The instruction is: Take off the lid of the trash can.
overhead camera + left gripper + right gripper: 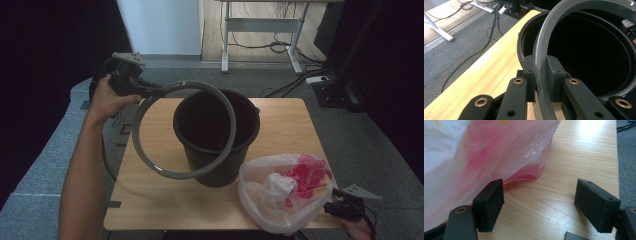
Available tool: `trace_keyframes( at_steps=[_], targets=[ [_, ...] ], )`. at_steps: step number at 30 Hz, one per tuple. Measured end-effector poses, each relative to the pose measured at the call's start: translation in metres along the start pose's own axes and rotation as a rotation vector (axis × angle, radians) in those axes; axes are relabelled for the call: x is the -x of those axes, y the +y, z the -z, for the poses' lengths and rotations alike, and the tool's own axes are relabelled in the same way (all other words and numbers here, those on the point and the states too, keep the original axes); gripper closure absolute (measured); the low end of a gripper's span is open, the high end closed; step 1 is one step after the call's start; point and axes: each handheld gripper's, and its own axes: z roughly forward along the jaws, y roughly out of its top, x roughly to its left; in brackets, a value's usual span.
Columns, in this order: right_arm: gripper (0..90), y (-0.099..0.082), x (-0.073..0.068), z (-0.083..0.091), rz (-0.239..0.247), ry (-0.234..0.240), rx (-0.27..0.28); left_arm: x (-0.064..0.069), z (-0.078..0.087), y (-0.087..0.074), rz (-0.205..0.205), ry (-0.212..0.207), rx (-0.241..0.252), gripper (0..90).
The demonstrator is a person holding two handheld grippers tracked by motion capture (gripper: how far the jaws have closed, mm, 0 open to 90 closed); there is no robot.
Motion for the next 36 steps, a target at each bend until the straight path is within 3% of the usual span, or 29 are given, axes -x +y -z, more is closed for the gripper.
trace_keyframes(
  at_steps=[8, 27, 36],
  targets=[
    [23.1, 0.000, 0.000, 0.000, -0.001, -0.003, 0.000, 0.002, 0.004, -0.013, -0.010, -0.007, -0.001, 79.3],
    [23.2, 0.000, -0.001, 0.000, 0.001, -0.009, -0.001, 0.000, 0.013, -0.048, 0.010, -0.018, -0.044, 79.0],
    [23.2, 0.000, -0.001, -0.001, 0.001, -0.011, -0.001, 0.001, 0.021, -0.062, 0.017, -0.019, -0.039, 79.0]
  ],
)
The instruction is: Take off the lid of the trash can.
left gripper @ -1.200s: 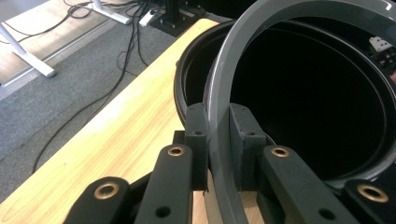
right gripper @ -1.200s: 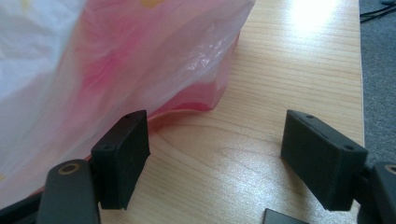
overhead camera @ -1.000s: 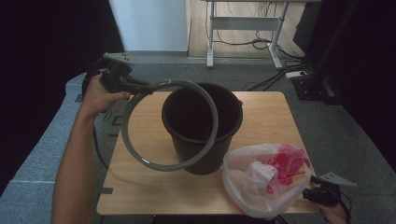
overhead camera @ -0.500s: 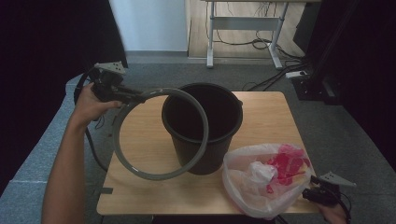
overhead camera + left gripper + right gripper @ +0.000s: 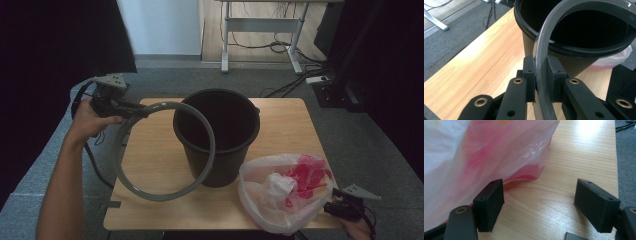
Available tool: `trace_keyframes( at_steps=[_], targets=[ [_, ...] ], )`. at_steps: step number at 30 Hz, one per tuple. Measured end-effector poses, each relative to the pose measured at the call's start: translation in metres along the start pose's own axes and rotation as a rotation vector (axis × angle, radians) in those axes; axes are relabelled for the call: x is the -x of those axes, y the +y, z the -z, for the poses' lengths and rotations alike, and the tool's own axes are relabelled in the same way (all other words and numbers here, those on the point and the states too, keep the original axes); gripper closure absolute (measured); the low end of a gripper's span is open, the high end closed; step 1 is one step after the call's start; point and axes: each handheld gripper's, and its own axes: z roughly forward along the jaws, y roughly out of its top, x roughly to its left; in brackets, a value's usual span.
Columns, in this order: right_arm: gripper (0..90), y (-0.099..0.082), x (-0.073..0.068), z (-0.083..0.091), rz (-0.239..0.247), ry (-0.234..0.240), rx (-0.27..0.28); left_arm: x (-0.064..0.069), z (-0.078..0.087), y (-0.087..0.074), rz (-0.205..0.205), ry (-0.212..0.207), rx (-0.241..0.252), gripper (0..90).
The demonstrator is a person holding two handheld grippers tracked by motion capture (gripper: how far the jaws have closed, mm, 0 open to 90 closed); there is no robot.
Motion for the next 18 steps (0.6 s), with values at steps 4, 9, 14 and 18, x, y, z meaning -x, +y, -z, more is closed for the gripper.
trace_keyframes(
  at_steps=[4, 9, 14, 18],
  targets=[
    [23.2, 0.000, 0.000, 0.000, 0.000, -0.001, 0.000, -0.001, 0.003, -0.007, 0.006, 0.004, 0.002, 78.9],
    [23.2, 0.000, 0.000, 0.000, 0.000, -0.001, 0.000, -0.002, 0.008, -0.014, 0.017, -0.001, 0.009, 79.0],
    [23.3, 0.000, 0.000, 0.000, -0.001, -0.002, 0.000, -0.002, 0.016, -0.018, 0.018, 0.003, 0.003, 79.1],
    [23.3, 0.000, 0.000, 0.000, 0.000, -0.003, 0.000, -0.001, 0.022, -0.020, 0.014, 0.003, 0.000, 79.0]
  ],
)
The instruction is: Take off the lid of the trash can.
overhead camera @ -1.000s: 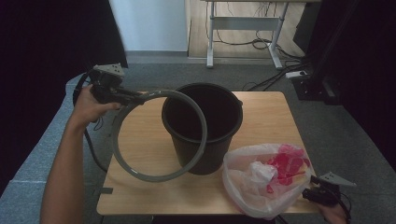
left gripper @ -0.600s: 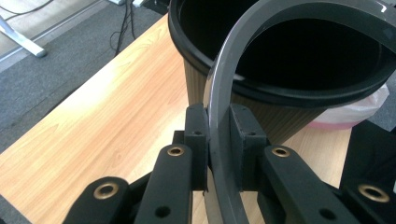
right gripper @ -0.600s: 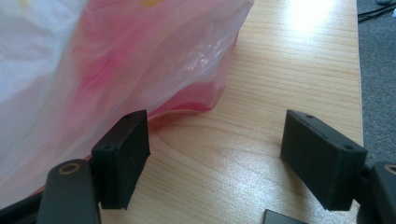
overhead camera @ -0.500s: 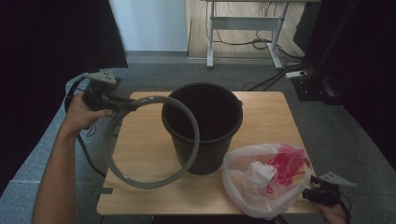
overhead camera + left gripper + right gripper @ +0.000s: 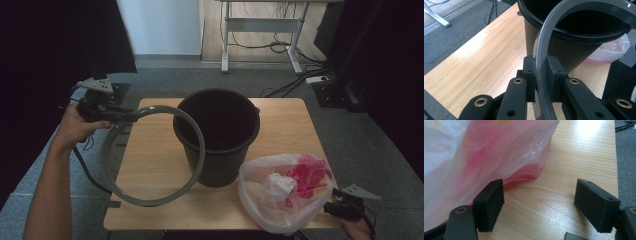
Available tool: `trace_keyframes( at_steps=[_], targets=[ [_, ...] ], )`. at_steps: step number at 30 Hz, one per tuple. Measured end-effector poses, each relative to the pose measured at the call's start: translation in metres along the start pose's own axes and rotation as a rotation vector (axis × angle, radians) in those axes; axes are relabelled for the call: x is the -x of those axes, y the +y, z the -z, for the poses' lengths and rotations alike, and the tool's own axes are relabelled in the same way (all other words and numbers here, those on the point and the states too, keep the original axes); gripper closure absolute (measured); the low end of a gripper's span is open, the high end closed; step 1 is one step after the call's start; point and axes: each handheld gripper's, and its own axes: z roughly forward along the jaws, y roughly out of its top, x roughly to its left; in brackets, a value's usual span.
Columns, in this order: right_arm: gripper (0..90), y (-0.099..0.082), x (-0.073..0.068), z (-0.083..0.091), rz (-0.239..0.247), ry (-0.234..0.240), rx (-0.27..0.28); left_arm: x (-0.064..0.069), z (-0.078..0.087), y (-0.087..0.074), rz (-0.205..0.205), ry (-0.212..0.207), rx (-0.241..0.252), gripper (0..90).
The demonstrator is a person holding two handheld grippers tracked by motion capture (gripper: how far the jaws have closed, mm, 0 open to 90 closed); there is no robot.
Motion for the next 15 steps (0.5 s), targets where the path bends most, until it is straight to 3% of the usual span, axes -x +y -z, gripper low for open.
trace_keyframes(
  at_steps=[15],
  targets=[
    [23.3, 0.000, 0.000, 0.000, 0.002, -0.003, -0.001, -0.005, 0.007, -0.026, 0.025, -0.010, -0.012, 78.8]
  ],
)
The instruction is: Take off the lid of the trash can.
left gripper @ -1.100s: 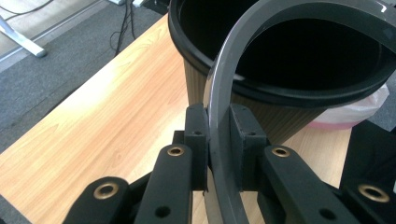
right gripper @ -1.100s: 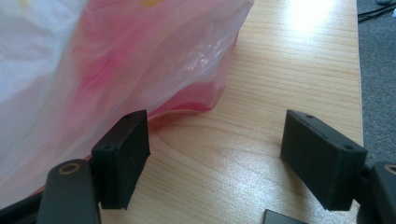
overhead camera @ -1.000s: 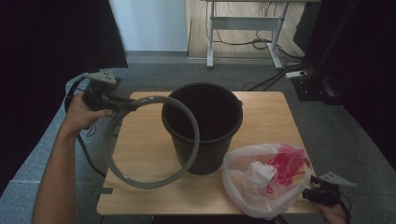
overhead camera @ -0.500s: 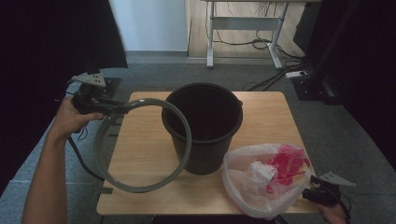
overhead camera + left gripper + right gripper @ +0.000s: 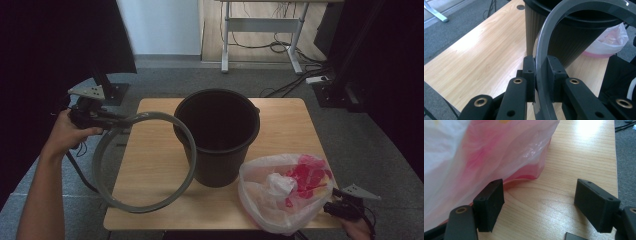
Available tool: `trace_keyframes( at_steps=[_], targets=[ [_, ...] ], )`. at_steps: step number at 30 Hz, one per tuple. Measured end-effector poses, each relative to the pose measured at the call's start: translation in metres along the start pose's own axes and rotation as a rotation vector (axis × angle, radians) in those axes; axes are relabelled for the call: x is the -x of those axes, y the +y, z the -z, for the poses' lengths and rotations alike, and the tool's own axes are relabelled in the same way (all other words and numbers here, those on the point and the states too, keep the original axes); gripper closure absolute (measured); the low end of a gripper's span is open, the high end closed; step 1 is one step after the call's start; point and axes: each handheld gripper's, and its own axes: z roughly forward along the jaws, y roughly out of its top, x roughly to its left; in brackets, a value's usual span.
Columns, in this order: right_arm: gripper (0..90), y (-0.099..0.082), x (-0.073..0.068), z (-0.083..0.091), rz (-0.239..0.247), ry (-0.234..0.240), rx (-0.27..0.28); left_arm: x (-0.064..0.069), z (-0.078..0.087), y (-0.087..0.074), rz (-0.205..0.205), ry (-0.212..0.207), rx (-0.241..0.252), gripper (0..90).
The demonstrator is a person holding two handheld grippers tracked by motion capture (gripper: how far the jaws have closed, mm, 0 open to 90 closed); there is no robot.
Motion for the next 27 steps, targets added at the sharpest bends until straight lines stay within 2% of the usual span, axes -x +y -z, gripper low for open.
trace_keyframes(
  at_steps=[18, 27],
  targets=[
    [23.3, 0.000, -0.001, 0.000, 0.002, -0.008, 0.001, -0.005, 0.018, -0.031, 0.035, 0.007, 0.014, 78.9],
    [23.3, 0.000, -0.001, 0.000, 0.005, -0.009, 0.000, -0.013, 0.006, -0.048, 0.061, 0.003, -0.014, 78.8]
  ],
)
